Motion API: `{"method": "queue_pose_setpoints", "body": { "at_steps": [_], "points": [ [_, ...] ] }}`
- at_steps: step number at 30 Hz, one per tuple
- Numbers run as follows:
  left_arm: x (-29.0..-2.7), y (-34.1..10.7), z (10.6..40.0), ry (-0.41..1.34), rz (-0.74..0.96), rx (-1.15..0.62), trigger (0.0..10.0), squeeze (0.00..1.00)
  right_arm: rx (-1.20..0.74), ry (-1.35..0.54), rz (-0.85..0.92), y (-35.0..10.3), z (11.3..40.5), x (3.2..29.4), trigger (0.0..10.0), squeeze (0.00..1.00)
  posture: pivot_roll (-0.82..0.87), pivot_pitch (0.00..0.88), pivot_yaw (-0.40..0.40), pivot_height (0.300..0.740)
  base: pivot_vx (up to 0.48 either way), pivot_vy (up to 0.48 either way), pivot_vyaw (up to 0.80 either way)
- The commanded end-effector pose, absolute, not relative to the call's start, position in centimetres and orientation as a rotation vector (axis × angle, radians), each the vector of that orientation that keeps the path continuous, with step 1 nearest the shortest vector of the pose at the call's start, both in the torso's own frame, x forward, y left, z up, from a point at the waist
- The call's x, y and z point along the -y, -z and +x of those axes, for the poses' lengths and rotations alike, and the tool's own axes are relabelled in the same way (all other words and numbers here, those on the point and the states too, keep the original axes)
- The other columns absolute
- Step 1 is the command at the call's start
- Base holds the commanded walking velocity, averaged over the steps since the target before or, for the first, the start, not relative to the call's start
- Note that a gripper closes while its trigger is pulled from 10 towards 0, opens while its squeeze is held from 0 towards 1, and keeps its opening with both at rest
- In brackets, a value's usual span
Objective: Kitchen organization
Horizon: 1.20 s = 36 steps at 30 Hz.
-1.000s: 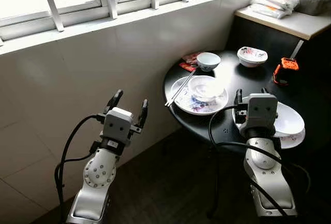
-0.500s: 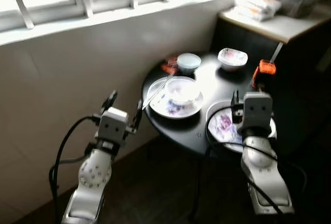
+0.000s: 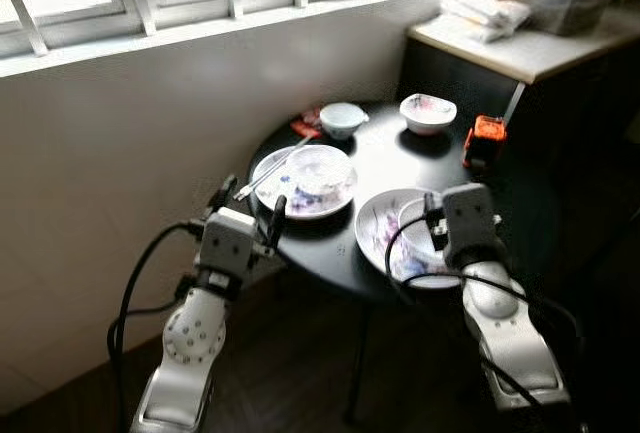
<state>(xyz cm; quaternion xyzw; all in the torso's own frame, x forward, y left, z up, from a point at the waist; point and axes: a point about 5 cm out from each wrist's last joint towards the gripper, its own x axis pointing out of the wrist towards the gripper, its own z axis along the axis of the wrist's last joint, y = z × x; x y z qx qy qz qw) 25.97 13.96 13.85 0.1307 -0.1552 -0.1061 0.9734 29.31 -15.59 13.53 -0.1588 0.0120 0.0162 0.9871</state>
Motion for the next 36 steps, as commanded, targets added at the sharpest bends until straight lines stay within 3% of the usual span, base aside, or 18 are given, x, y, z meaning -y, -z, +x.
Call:
{"method": "queue_pose_setpoints", "body": {
  "at_steps": [1, 8, 12, 17, 27, 36],
  "points": [
    [-13.9, -13.9, 26.1, 0.218, 0.273, 0.306, 10.0, 0.00, -0.074, -0.074, -0.288, -13.2, 29.6, 15.3, 10.0, 0.00, 0.07, 0.000, -0.029, 0.740, 0.000, 0.000, 0.00],
    [-14.0, -13.8, 26.1, 0.213, 0.275, 0.301, 10.0, 0.00, -0.203, -0.016, -0.350, -12.4, 30.7, 18.0, 10.0, 0.00, 0.07, 0.000, -0.032, 0.740, 0.000, 0.000, 0.00],
    [-13.9, -13.8, 26.1, 0.214, 0.275, 0.298, 10.0, 0.00, -0.268, -0.034, -0.279, -11.9, 31.1, 18.5, 10.0, 0.00, 0.07, 0.000, -0.034, 0.740, 0.000, 0.000, 0.00],
    [-13.9, -13.8, 26.1, 0.214, 0.277, 0.298, 10.0, 0.00, -0.310, -0.068, -0.198, -11.4, 31.1, 18.2, 10.0, 0.00, 0.08, 0.000, -0.035, 0.740, 0.000, 0.000, 0.00],
    [-13.9, -13.8, 26.1, 0.216, 0.277, 0.296, 10.0, 0.00, -0.186, -0.084, -0.146, -13.7, 32.1, 17.6, 10.0, 0.00, 0.07, 0.000, -0.035, 0.740, 0.000, 0.000, 0.00],
    [-13.8, -13.7, 26.1, 0.214, 0.275, 0.292, 10.0, 0.00, -0.310, -0.121, -0.187, -11.7, 31.7, 17.2, 10.0, 0.00, 0.08, 0.000, -0.039, 0.740, 0.000, 0.000, 0.00]
  ]
}}
